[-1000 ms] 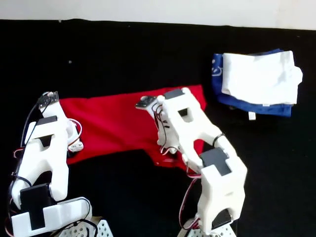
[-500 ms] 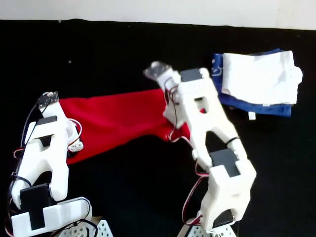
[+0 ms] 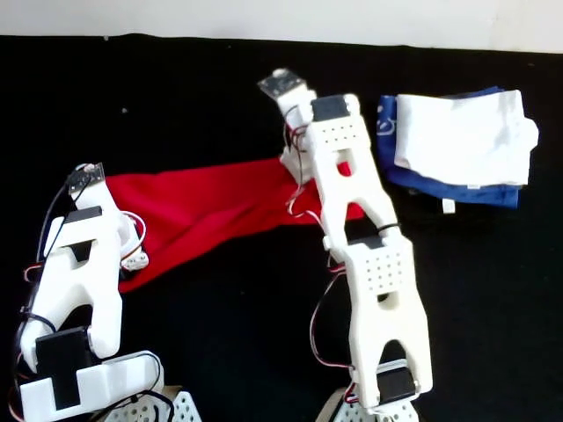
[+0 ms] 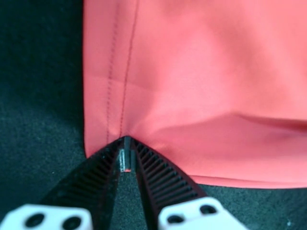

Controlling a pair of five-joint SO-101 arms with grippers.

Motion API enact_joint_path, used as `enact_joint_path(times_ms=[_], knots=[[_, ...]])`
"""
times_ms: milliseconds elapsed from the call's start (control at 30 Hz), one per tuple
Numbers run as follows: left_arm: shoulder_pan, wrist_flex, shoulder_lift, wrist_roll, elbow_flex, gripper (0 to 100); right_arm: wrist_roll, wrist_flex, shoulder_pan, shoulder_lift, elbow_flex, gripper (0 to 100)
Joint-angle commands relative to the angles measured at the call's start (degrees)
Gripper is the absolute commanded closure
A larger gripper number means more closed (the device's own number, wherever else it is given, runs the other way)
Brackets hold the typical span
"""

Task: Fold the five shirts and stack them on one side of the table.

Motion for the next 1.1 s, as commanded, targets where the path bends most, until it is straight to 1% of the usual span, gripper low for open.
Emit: enact_joint_path(times_ms=[0,67,200,367,400,467,533,567,633,733,833,933,1067], knots=[[0.40,-0.35,-0.04,0.09,0.66,99,-5.45,1.89,3.82,1.01,-12.26,77.2],[0.40,-0.35,-0.04,0.09,0.66,99,-7.30,4.44,4.79,1.27,-16.40,77.2],[0.40,-0.35,-0.04,0.09,0.66,99,-7.21,10.15,4.62,1.27,-22.55,77.2],[0.40,-0.35,-0.04,0.09,0.66,99,-7.21,11.12,4.44,1.10,-24.66,77.6],[0.40,-0.35,-0.04,0.09,0.66,99,-7.12,11.21,4.35,1.10,-24.57,78.6],[0.40,-0.35,-0.04,0.09,0.66,99,-7.12,11.21,3.56,0.92,-23.52,86.5],[0.40,-0.35,-0.04,0.09,0.66,99,-7.30,11.21,1.89,-1.19,-20.44,97.9],[0.40,-0.35,-0.04,0.09,0.66,99,-7.30,11.21,0.66,-3.12,-17.45,99.8],[0.40,-0.35,-0.04,0.09,0.66,99,-7.38,11.21,-2.07,-7.96,-9.36,97.3],[0.40,-0.35,-0.04,0.09,0.66,99,-7.38,11.03,-5.49,-15.43,4.97,99.1],[0.40,-0.35,-0.04,0.09,0.66,99,-7.38,10.68,-7.16,-19.12,16.31,99.2],[0.40,-0.35,-0.04,0.09,0.66,99,-7.38,9.45,-7.52,-18.95,20.53,99.2],[0.40,-0.35,-0.04,0.09,0.66,99,-7.47,2.15,-7.78,-18.95,22.46,99.2]])
